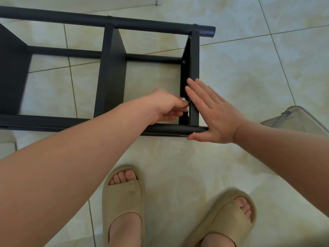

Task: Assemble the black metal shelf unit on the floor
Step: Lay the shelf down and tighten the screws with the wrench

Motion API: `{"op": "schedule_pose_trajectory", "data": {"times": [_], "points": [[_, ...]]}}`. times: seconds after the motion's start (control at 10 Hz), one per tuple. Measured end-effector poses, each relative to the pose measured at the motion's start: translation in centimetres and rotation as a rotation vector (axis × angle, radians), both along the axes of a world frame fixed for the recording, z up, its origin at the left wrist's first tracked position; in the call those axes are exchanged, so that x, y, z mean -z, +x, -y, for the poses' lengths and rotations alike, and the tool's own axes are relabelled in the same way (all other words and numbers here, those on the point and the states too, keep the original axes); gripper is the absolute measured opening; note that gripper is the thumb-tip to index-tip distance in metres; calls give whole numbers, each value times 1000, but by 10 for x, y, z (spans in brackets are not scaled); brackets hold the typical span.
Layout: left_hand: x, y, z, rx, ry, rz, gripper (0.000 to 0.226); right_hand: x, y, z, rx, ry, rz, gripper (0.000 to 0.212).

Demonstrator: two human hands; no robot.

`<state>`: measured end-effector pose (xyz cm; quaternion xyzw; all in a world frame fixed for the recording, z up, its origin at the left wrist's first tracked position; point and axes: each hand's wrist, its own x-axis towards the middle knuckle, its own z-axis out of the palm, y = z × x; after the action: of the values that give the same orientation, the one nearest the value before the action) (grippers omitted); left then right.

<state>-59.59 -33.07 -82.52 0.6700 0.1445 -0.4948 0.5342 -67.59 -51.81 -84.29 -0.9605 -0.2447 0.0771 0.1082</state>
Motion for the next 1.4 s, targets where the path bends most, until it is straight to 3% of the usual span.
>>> {"op": "schedule_pose_trajectory", "data": {"times": [0.7,1.0,1.4], "points": [[-1,0,0,43,5,-36,3,1,0,0,4,3,-4,115],[-1,2,2,66,10,-113,8,1,0,1,3,9,-3,116],[-2,3,-3,143,14,-69,10,1,0,0,1,-2,-1,116]]}}
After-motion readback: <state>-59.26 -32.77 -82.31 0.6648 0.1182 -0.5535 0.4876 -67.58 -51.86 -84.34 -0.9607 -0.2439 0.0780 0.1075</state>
